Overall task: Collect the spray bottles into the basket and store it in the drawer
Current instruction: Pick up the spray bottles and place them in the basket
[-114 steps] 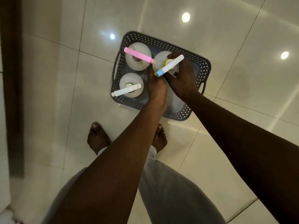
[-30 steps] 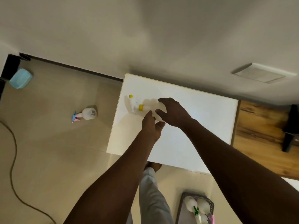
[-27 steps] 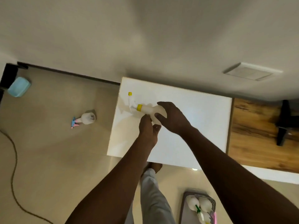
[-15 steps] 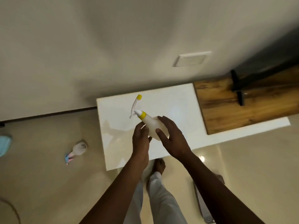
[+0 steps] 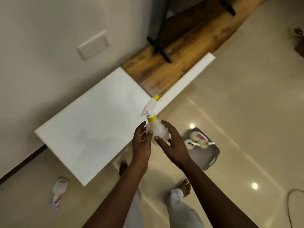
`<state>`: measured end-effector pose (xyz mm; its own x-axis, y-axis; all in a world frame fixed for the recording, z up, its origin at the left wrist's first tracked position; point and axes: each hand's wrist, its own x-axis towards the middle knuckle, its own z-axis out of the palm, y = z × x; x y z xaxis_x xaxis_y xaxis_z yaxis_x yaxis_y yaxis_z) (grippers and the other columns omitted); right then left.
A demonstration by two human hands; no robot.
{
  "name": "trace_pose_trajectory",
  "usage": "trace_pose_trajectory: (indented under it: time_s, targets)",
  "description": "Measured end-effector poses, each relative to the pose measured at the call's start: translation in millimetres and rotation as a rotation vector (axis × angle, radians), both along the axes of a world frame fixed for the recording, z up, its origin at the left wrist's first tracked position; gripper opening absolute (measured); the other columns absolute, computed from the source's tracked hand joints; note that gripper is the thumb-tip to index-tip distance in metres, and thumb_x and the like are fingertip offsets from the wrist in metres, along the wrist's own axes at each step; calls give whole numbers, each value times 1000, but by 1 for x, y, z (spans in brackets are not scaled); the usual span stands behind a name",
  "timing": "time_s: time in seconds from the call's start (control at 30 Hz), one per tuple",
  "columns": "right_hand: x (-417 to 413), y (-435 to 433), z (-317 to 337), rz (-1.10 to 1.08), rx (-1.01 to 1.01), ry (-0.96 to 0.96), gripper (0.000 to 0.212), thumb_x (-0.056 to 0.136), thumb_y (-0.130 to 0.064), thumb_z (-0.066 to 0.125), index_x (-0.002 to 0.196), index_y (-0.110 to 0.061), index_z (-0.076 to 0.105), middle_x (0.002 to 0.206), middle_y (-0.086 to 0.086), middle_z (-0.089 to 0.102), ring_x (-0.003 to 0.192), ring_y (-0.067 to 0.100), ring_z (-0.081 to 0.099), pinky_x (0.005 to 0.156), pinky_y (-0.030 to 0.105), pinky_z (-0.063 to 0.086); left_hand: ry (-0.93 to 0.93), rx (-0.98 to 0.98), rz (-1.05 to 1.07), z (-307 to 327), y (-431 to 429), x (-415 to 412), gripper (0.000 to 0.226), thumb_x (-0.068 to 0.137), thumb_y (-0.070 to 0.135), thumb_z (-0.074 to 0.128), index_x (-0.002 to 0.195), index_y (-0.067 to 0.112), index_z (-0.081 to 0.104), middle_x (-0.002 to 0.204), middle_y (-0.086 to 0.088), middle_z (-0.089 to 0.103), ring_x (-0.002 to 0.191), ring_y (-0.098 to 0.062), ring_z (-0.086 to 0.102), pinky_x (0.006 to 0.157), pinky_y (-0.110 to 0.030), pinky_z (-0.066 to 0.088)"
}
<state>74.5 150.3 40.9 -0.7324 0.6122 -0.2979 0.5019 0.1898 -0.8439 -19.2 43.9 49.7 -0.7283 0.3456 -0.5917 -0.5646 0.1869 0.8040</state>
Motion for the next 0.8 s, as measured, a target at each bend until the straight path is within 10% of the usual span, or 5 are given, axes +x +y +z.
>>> trace_pose_trajectory:
  time_s: [0.1, 0.33, 0.47, 0.63, 0.8]
  targets:
    - [54, 18, 3, -119, 14, 1, 70, 89, -58, 75, 150, -52, 42, 153, -29, 48, 142, 0, 48, 111, 44, 53, 11, 3, -133, 2, 26, 42, 48, 99, 23, 69, 145, 27, 57, 136, 6, 67, 123, -8, 65, 81, -10, 56]
    - [179, 52, 4, -304, -12, 23, 73, 87, -54, 81, 150, -47, 44, 150, -26, 52, 137, -2, 52, 108, 31, 51, 26, -34, -372, 4, 79, 148, 57, 93, 20, 77, 146, 22, 58, 140, 4, 64, 130, -14, 62, 106, -36, 56]
    - [252, 65, -4, -422, -76, 41, 76, 87, -51, 83, 151, -49, 41, 150, -26, 52, 134, -6, 52, 103, 21, 49, 74, -38, -497, 0, 105, 213, 48, 91, 15, 79, 135, 26, 65, 130, 12, 66, 122, -5, 65, 87, -12, 56]
    - [324, 82, -45, -536, -202, 62, 80, 83, -50, 84, 151, -45, 42, 150, -22, 54, 139, 5, 54, 110, 45, 54, 133, -101, -625, -29, 137, 277, 49, 87, 13, 80, 112, 51, 61, 128, 15, 64, 118, 2, 63, 85, -10, 52]
    - [366, 102, -124, -586, -228, 19, 90, 77, -49, 86, 155, -33, 43, 153, -14, 55, 142, 11, 53, 112, 51, 51, 96, -175, -646, -105, 165, 320, 47, 87, 7, 76, 127, 31, 68, 115, 20, 68, 112, -2, 66, 83, -5, 50]
